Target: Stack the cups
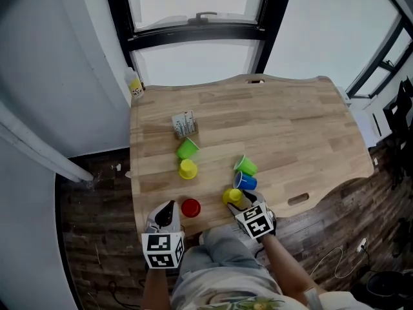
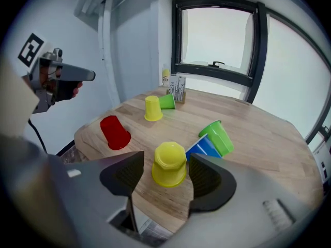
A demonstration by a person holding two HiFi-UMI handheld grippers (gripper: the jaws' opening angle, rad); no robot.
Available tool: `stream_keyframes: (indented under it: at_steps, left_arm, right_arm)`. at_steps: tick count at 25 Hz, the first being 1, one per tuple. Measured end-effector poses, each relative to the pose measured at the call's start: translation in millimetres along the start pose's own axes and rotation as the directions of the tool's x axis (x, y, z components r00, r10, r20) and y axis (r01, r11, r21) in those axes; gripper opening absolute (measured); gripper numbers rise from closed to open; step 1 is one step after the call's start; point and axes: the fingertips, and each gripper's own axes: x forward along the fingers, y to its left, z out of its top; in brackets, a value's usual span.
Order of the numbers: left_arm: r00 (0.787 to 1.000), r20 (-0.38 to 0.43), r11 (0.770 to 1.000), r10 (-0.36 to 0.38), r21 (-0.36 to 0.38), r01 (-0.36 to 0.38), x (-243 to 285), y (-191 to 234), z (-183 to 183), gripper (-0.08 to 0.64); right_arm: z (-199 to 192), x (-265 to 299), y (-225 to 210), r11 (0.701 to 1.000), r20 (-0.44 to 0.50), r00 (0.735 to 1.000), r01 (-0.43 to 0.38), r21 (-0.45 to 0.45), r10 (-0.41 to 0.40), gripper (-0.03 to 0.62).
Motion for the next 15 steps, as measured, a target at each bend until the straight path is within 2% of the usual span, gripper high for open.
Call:
stream_keyframes:
  at_steps: [8, 15]
  left_arm:
    - [1.000, -0.023, 1.000, -0.015, -0.020, 0.015, 6.2, -0.4, -6.4, 0.007]
    - [0.998, -0.039, 0.998, -0.054, -0.013, 0.053, 10.1, -7.8, -13.5, 0.148]
  right_arm:
    - [-0.6, 5.8, -1.9, 1.000, 0.000, 1.000, -0.025, -0.008, 0.025, 0.233]
    - [3.0, 4.1, -1.7, 0.999, 0.020, 0.999, -0.028, -0.023, 0.029, 0.207]
